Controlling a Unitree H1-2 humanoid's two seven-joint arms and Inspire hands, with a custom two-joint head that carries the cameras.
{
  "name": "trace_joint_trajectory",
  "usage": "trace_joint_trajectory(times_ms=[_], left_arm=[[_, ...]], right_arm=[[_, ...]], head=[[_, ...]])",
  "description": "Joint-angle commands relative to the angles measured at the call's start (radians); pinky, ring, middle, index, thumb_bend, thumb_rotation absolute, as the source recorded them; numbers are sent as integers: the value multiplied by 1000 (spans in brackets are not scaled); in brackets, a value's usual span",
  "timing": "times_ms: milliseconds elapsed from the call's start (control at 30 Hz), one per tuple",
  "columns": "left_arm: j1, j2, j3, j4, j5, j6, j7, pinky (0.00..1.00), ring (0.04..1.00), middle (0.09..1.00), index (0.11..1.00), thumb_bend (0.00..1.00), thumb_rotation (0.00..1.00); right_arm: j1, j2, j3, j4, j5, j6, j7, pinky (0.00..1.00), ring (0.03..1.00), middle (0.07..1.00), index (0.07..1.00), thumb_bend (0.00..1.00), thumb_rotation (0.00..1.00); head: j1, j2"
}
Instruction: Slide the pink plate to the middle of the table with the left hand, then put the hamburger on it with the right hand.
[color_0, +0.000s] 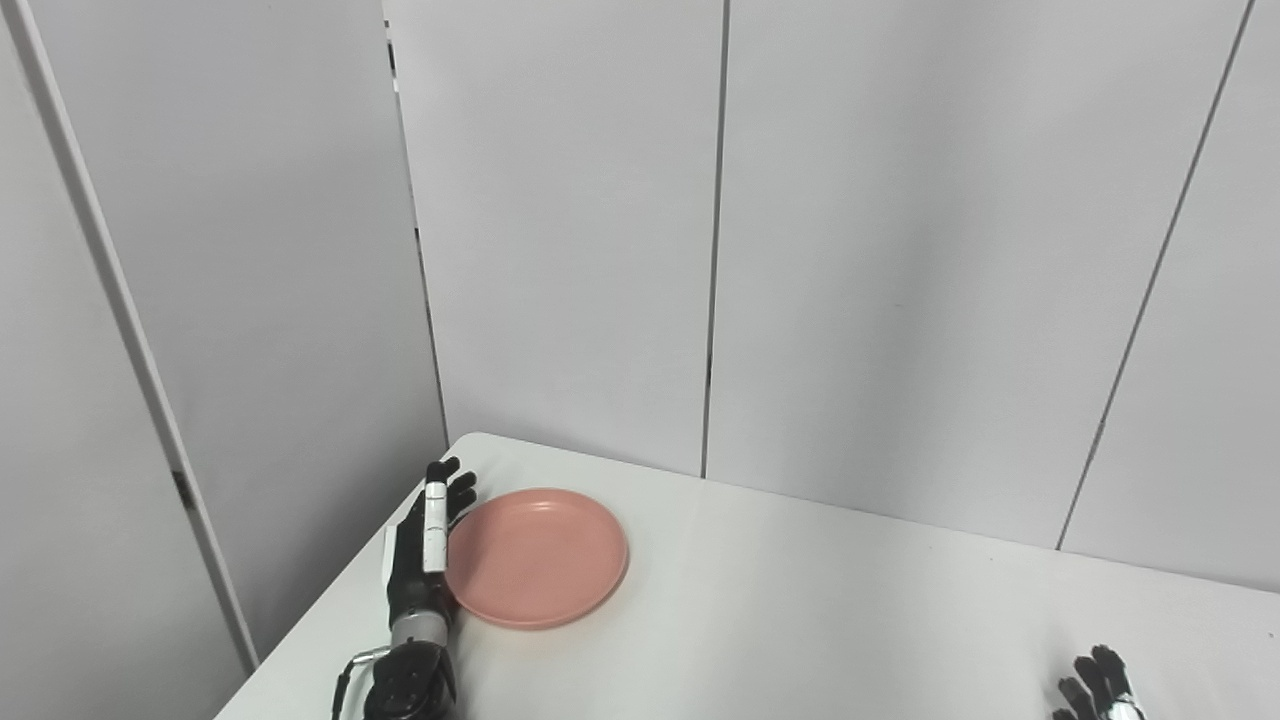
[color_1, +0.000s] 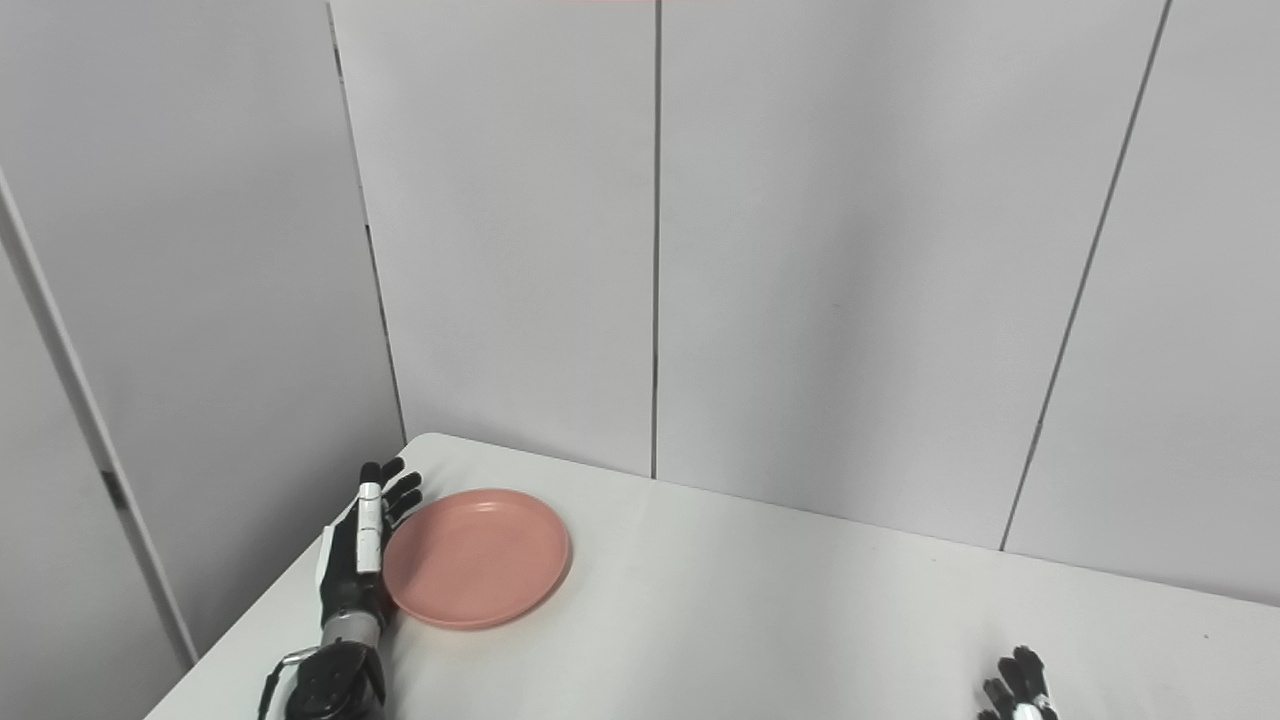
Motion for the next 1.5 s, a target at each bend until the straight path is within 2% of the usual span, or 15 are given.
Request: trace_joint_trajectory(times_ms=[0,133,167,233,333,567,700,800,1000,1067,1133,1200,1467], left_arm=[[-12,-24,-13,-39,-16,5,-30,819,838,813,807,895,1000],[0,-56,-40,-69,-6,23,-39,839,844,809,800,904,1000],[3,-63,-49,-78,0,31,-41,851,848,810,800,912,1000],[9,-80,-65,-96,10,38,-43,847,840,805,796,910,1000],[23,-110,-93,-127,12,46,-50,850,843,810,804,884,1000],[48,-182,-144,-173,12,67,-54,842,839,807,796,862,1000],[79,-215,-172,-237,22,110,-66,840,848,820,810,849,1000],[95,-235,-194,-249,22,107,-87,842,853,831,818,829,1000],[106,-277,-214,-234,13,103,-122,836,855,835,820,833,1000],[109,-287,-219,-228,15,100,-132,843,858,838,828,831,1000],[116,-304,-222,-222,9,91,-143,845,857,836,827,829,1000],[125,-321,-228,-226,10,96,-143,842,853,831,824,830,1000],[161,-365,-264,-284,20,139,-170,860,867,845,835,805,1000]], right_arm=[[-3,13,-2,-40,5,8,-8,1000,1000,1000,1000,580,872],[2,27,6,-70,-38,34,-47,1000,1000,1000,1000,520,927],[1,33,6,-78,-36,45,-53,1000,1000,1000,1000,479,950],[-3,35,13,-89,-46,59,-59,1000,1000,1000,1000,428,950],[-9,40,20,-88,-68,60,-68,1000,1000,1000,1000,407,945],[-10,57,24,-83,-78,43,-78,1000,1000,1000,1000,455,864],[-23,78,19,-52,-37,22,-64,1000,1000,1000,1000,507,795],[-21,66,27,-40,-65,0,-63,1000,1000,1000,1000,529,808],[-19,51,38,-57,-130,27,-81,1000,1000,1000,1000,530,884],[-21,56,39,-51,-132,18,-82,1000,1000,1000,1000,528,876],[-22,74,33,-62,-108,33,-85,1000,1000,1000,1000,535,824],[-25,84,36,-75,-108,47,-91,1000,1000,1000,1000,530,829],[-54,89,49,-42,-189,-33,-123,1000,977,992,999,562,884]], head=[[-19,7],[-66,20],[-75,23],[-94,28],[-127,40],[-194,68],[-248,87],[-266,92],[-330,116],[-342,119],[-379,139],[-411,154],[-469,196]])
